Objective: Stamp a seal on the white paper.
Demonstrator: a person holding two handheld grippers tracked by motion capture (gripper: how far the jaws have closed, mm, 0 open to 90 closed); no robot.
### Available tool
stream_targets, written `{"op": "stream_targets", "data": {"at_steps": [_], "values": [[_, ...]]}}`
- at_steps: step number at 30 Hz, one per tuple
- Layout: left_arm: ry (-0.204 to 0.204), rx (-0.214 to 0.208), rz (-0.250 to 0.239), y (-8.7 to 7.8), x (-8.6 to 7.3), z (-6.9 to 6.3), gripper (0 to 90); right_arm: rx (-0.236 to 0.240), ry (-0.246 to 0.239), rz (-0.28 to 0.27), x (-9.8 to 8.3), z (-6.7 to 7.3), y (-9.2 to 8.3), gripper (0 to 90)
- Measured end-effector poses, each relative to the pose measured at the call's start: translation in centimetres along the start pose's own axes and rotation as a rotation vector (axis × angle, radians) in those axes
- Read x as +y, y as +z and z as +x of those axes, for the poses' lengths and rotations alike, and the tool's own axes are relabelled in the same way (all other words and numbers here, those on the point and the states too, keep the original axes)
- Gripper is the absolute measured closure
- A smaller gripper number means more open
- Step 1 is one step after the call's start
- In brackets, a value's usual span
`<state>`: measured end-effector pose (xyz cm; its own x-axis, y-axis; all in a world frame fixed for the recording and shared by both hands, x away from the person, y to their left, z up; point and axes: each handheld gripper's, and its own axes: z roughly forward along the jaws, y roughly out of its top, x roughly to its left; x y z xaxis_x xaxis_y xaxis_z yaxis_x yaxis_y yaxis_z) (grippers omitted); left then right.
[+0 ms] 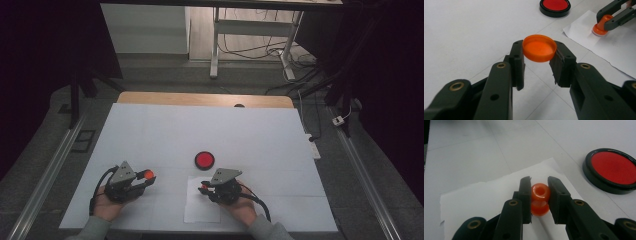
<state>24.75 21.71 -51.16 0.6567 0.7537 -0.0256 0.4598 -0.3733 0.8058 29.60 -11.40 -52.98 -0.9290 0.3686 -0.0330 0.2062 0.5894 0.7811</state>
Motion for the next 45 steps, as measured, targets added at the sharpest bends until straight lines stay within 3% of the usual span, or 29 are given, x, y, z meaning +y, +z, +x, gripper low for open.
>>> {"op": "stream_targets", "data": {"at_steps": [45], "values": [[-0.008, 0.008, -0.005, -0.14, 0.00, 0.30, 64.7, -0.006, -0.001, -0.011, -0.06, 0.12, -0.01, 72.3]]}}
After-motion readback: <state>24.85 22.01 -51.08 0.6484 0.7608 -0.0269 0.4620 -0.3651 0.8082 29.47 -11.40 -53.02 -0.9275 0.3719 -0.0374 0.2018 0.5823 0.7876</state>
